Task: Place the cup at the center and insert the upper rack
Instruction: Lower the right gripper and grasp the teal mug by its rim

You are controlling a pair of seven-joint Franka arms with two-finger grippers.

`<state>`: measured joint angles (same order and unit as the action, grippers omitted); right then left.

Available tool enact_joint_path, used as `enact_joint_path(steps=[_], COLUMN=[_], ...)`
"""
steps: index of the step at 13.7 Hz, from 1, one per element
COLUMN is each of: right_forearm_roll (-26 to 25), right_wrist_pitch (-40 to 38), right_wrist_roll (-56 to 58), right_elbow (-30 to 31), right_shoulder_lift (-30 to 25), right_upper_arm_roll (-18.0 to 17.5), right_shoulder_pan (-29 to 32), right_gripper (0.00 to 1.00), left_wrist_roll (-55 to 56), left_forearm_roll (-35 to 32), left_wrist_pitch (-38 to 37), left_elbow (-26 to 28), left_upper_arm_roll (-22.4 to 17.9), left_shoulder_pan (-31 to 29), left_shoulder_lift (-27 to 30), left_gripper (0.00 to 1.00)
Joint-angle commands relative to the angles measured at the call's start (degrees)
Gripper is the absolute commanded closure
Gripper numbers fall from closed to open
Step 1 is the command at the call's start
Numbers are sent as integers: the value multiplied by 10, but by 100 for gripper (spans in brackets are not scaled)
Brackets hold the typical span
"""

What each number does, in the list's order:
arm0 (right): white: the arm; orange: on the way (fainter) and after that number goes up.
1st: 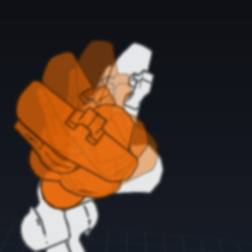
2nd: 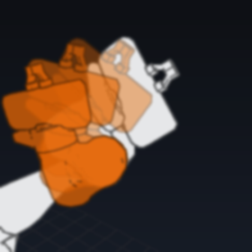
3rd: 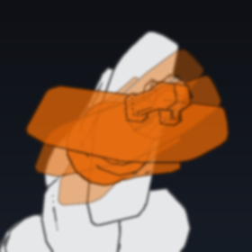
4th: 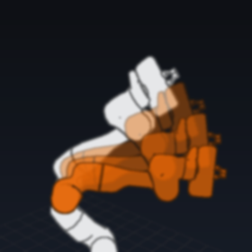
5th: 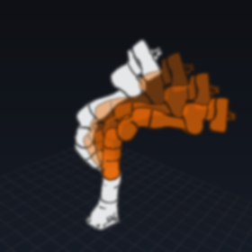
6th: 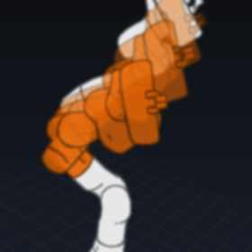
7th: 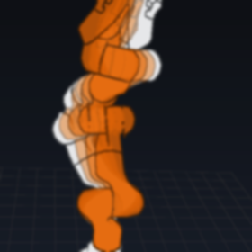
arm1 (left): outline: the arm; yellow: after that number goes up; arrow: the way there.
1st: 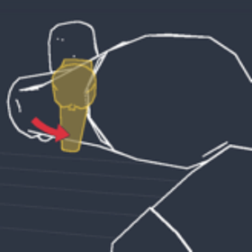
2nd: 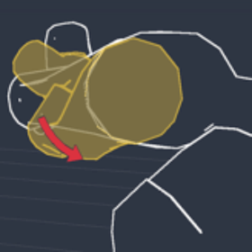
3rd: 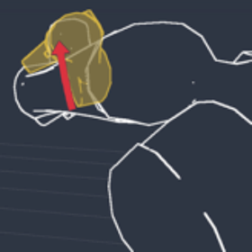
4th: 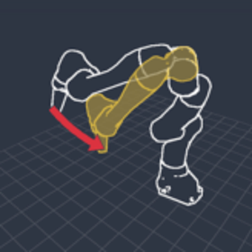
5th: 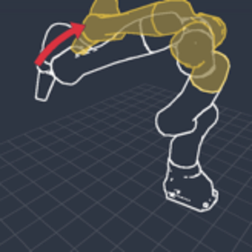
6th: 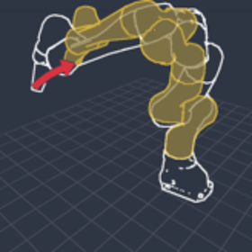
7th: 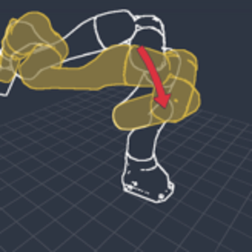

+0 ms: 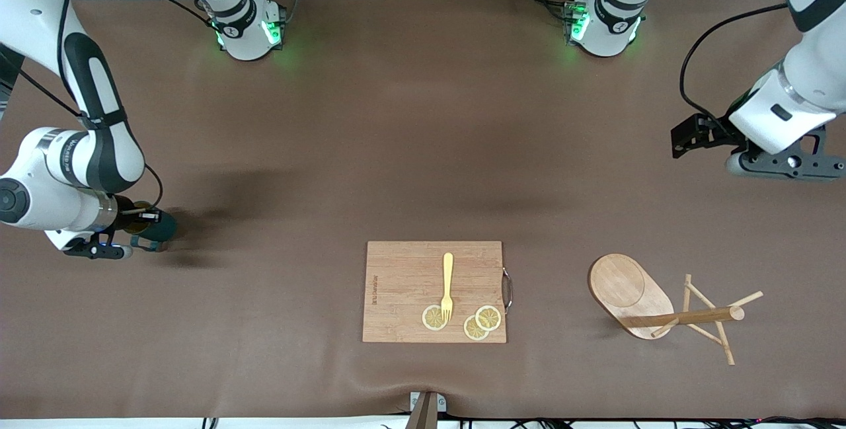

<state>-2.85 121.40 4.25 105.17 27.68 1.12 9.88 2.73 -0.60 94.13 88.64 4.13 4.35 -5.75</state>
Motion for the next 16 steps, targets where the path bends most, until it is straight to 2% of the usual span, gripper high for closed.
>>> enact_joint_path(steps=[1,4,8,12,16], right_forearm_roll=[-12,-5,-1,52,97], right_wrist_pitch=[-8,-79,-140,-191,-216], right_wrist_roll=[4,-13,-119,-223,-399], right_elbow=[-1,-29,-40,-41,-40], right_shoulder_lift=[-9,-27,-54,-71,-91], right_upper_arm_roll=[-9,-13,-16,-16,-16], right_shoulder_pan=[8,-3,-45,-88,-169], right_gripper=[100,100,100,100,100], left_wrist_roll=[7,7,7,7,7], left_forearm_roll=[10,10,10,10,10], left_wrist_pitch=[8,9,11,14,14], left_elbow=[-5,-5,-6,-6,-6], left_upper_arm_roll=[5,7,7,6,6], left_shoulder_pan=[8,11,10,7,5], left_shoulder_lift=[-8,-8,-10,-11,-11], left_gripper=[0,0,0,0,0])
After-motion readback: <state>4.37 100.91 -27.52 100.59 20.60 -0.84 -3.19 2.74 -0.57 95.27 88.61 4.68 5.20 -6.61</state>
